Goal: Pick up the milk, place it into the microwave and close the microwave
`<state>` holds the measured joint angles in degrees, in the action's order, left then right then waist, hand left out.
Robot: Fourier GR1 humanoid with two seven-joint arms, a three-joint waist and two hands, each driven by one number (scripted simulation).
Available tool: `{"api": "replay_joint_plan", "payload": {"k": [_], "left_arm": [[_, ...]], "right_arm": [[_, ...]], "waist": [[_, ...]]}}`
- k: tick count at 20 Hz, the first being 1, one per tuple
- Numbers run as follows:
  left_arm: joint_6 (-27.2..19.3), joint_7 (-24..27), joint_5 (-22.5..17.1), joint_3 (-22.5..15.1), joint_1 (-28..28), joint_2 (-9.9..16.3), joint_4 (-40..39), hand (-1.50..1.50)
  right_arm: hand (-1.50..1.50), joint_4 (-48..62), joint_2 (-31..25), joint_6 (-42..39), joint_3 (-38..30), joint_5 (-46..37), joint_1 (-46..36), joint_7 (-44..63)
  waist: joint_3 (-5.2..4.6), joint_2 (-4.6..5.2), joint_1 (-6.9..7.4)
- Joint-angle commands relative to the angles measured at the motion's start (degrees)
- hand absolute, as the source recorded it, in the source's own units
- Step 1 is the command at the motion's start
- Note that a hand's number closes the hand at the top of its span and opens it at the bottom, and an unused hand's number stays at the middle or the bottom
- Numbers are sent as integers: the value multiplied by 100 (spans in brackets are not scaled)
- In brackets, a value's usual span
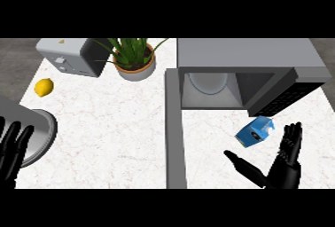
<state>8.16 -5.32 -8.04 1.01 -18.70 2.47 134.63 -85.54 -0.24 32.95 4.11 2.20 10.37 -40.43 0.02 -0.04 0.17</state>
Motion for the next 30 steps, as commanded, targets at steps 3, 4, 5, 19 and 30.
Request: {"api": "replay_joint_plan", "payload": {"k": [3,4,5,19,30], "left_arm": [[-37,-111,87,-178,-178,-201,258,-150],[-70,20,330,-499,-313,-238,228,-150],[32,-184,90,-161,-234,-124,367,-150],[139,323,283,-342,-549,-245,95,-150],[123,36,170,-175,-412,-81,368,-150]], "right_arm": [[-150,1248,-223,-840,-819,805,-238,-1024],[-150,1478,-22,-642,-795,698,-468,-1164],[-150,1820,-171,-912,-968,826,-604,-1309],[-150,4774,-352,-1829,-1811,1123,-1811,-3044],[150,5297,-606,-2087,-1838,657,-2232,-3621]], "waist": [[2,1,3],[1,1,8],[1,2,13],[4,12,56],[7,14,74]]}}
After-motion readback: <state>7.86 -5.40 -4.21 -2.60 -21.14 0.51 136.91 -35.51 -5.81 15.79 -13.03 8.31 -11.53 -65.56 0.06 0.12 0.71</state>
